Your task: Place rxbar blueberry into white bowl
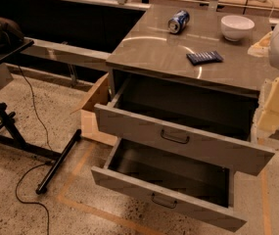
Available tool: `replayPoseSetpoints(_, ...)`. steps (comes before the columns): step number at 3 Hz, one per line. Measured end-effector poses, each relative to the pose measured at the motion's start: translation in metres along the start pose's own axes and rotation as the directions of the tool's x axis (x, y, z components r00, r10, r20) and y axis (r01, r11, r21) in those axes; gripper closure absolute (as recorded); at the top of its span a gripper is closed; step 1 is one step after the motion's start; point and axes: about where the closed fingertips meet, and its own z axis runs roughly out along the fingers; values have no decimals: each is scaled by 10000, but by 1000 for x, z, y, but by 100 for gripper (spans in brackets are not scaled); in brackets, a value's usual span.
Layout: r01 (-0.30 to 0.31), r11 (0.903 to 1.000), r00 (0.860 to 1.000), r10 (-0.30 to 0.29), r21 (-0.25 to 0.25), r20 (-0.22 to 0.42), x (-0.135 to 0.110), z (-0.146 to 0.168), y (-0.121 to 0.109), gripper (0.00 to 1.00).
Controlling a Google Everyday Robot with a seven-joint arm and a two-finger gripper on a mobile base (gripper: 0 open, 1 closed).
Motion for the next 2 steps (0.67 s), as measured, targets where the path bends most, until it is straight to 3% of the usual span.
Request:
replayPoseSetpoints(1, 0, 10000, 10000, 0, 2, 1, 0, 0, 0, 0)
replayPoseSetpoints(2, -203, 9994, 9992, 194, 262, 354, 6, -1, -26, 0)
